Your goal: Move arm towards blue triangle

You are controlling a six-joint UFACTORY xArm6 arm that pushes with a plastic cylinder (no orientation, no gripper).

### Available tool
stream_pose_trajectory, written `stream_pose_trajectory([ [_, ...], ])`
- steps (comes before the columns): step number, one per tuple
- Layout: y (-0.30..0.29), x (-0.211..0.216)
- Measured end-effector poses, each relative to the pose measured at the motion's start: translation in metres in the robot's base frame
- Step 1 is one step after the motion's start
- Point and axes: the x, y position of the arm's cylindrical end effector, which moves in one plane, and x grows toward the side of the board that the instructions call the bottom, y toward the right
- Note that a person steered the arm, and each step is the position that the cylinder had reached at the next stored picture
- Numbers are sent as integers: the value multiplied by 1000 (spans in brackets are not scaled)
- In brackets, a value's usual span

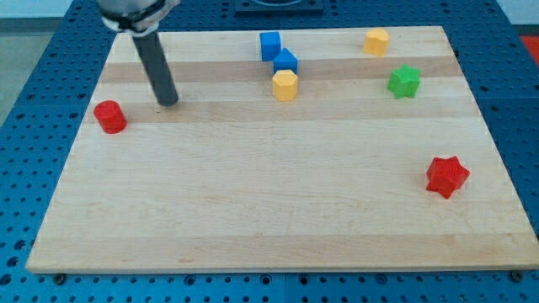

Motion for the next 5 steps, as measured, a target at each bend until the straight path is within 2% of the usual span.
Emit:
stream_pose_trajectory([
  [1, 23, -37],
  [5, 59, -42],
])
